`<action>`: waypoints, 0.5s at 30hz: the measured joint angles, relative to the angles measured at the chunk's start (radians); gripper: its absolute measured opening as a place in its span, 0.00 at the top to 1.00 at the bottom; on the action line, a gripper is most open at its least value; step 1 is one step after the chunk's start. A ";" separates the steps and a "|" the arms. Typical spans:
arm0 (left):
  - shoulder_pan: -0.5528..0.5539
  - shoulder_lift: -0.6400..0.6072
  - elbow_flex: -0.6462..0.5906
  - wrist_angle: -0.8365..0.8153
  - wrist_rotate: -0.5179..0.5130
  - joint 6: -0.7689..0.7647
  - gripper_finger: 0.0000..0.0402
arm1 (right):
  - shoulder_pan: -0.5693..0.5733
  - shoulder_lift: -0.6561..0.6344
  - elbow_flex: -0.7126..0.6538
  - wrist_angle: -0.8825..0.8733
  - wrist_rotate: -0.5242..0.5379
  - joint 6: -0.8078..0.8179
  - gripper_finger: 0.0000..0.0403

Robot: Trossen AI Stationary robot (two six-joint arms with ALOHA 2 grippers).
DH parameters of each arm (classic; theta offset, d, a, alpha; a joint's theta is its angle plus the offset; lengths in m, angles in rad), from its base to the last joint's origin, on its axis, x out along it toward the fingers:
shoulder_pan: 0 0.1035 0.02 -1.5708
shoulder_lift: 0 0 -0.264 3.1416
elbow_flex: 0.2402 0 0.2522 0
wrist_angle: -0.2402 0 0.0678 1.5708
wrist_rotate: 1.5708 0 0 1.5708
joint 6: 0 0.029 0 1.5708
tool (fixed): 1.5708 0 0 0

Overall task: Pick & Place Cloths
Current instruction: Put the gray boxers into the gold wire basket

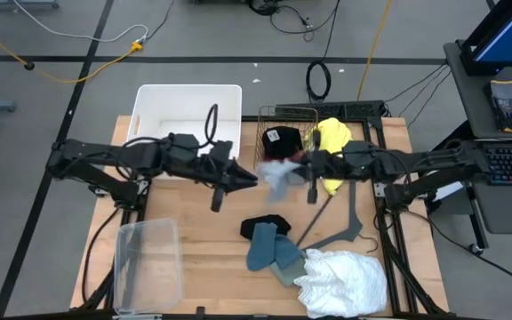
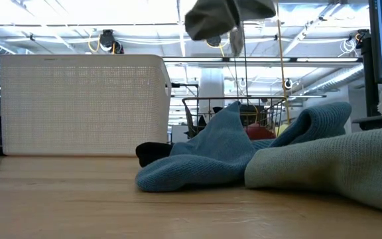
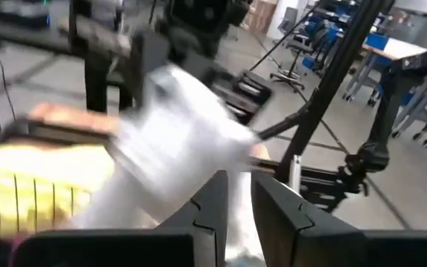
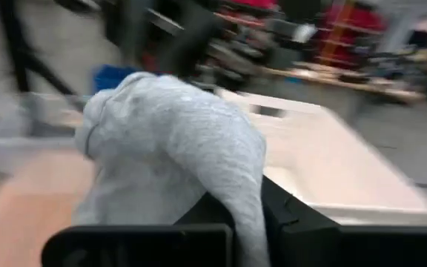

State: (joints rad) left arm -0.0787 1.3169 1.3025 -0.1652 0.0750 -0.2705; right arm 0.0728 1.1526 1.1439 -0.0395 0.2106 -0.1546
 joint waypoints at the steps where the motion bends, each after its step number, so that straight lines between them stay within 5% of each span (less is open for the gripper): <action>1: -0.004 -0.010 0.000 -0.025 0.000 -0.030 0.85 | -0.011 -0.001 0.000 -0.001 0.027 -0.028 0.99; 9: -0.057 -0.030 0.000 -0.093 -0.024 -0.158 0.84 | -0.180 0.041 0.000 0.004 0.104 -0.191 1.00; 15: -0.108 -0.031 0.000 -0.096 -0.145 -0.136 0.84 | -0.323 0.119 0.000 -0.034 0.090 -0.182 1.00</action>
State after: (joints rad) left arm -0.1865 1.2854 1.3025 -0.2615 -0.0697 -0.4070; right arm -0.2500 1.2719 1.1439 -0.0740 0.3010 -0.3366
